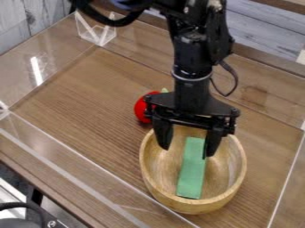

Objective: Remove the green block from the brown bowl and put it on the table

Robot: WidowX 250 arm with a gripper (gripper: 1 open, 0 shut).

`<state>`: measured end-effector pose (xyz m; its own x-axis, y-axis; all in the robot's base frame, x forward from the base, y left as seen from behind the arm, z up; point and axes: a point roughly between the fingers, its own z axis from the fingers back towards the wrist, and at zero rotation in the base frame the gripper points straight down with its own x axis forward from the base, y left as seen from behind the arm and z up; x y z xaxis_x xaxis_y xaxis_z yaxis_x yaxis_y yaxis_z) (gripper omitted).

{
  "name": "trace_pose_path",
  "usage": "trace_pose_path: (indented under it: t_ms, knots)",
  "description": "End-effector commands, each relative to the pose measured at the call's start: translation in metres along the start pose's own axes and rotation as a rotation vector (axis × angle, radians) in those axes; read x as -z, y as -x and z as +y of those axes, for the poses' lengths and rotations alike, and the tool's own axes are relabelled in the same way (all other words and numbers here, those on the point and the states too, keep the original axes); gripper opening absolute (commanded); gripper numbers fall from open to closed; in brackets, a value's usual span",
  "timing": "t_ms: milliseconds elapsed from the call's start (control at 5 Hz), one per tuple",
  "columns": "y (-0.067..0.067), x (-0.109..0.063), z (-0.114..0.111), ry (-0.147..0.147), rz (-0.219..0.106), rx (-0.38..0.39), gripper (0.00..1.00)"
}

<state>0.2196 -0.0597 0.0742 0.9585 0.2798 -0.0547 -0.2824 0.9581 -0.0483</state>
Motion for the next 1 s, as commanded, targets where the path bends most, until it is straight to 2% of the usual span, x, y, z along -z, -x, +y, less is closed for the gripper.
trace_pose_path:
  t_ms: [0, 200, 400, 800]
  knots:
    - [-0.008, 0.009, -0.011, 0.021, -0.047, -0.03, 1.0]
    - [-0.012, 0.031, -0.019, 0.023, -0.069, -0.088, 1.0]
    - [-0.01, 0.014, -0.024, 0.033, -0.114, -0.066, 1.0]
    - [-0.011, -0.001, -0.027, 0.04, -0.148, -0.048, 1.0]
